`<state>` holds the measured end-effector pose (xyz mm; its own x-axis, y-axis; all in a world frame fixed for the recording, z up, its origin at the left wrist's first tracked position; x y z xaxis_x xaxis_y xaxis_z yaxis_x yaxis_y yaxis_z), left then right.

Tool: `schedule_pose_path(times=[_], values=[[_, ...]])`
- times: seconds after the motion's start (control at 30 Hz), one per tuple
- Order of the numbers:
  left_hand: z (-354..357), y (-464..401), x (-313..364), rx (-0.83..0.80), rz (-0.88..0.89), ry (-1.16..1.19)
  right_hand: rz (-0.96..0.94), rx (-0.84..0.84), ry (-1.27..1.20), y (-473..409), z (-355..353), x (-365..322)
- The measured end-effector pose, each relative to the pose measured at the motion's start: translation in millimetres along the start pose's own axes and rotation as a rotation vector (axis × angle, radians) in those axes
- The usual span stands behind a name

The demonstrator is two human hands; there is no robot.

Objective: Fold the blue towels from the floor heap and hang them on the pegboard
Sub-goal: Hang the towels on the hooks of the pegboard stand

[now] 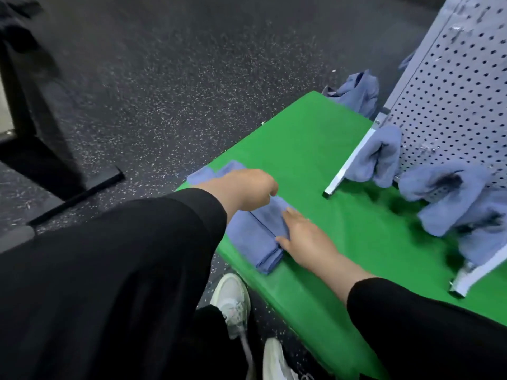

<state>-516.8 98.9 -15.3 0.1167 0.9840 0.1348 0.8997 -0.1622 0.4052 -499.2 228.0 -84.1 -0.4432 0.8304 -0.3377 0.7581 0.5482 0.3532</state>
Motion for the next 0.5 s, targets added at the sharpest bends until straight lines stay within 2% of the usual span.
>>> schedule_pose_path(times=[0.3,0.4,0.5], values=[[32.0,-7.3,3.1,-0.268,0.034,-0.058,0.066,0.098,0.092,-15.8,10.2,7.7],[23.8,-10.5,9.6,-0.248,0.045,-0.048,0.147,0.137,0.038,-16.4,-4.8,8.7],[14.7,-14.9,18.5,-0.174,0.086,-0.069,0.136,0.226,-0.058,-16.8,-31.2,8.5]])
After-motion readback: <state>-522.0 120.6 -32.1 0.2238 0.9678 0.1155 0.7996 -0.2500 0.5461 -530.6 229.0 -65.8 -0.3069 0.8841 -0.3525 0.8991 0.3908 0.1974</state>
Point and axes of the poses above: each hand's wrist, its own y-axis away from the middle knuckle, its own z-axis out of the palm, x = y × z, the point moved 8 cm from there along -y, towards the middle knuckle, and after that the axes turned 7 degrees about z, right-handed, at the moved point
